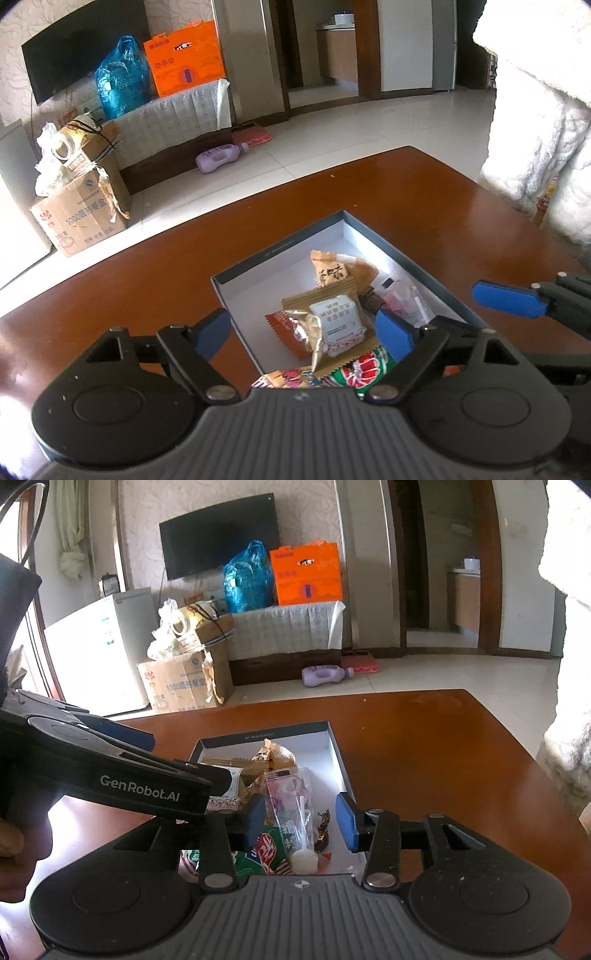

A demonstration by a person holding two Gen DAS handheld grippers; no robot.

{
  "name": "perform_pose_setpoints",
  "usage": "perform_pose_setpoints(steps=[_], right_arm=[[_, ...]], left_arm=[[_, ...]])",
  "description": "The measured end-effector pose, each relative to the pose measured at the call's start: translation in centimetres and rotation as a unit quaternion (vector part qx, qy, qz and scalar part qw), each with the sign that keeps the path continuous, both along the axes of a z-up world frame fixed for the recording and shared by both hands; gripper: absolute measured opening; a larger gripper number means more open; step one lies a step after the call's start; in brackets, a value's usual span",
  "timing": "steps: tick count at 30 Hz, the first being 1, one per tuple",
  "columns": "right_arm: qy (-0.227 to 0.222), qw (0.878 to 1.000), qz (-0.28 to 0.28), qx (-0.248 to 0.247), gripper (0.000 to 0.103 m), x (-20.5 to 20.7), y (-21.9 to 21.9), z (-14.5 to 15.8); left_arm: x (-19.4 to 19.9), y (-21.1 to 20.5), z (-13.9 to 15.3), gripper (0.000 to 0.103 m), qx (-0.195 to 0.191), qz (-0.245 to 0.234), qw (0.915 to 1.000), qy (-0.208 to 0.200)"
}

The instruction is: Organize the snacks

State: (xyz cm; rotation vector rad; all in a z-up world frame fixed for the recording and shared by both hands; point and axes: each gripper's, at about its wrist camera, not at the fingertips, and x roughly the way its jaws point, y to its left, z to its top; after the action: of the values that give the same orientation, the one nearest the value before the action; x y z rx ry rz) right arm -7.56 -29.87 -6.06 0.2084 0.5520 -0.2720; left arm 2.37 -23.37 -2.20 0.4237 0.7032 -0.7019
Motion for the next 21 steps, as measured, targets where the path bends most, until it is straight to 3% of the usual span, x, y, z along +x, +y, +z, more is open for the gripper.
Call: perform_pose_setpoints(steps=[12,21], right_arm=[[-0.005,1.000,0.016,-0.014,0.060,-0.48,0.75,0.07],[-0.009,1.000,0.018,-0.016,0.060,-0.84,0.88,0.37]], left_arm=[[-0.26,0.70,0.20,0.093,0.005,0.030,0.9992,-0.026],[-0.53,0.99,0.58,0.094,0.003,0.034,0.9991,-0.026]])
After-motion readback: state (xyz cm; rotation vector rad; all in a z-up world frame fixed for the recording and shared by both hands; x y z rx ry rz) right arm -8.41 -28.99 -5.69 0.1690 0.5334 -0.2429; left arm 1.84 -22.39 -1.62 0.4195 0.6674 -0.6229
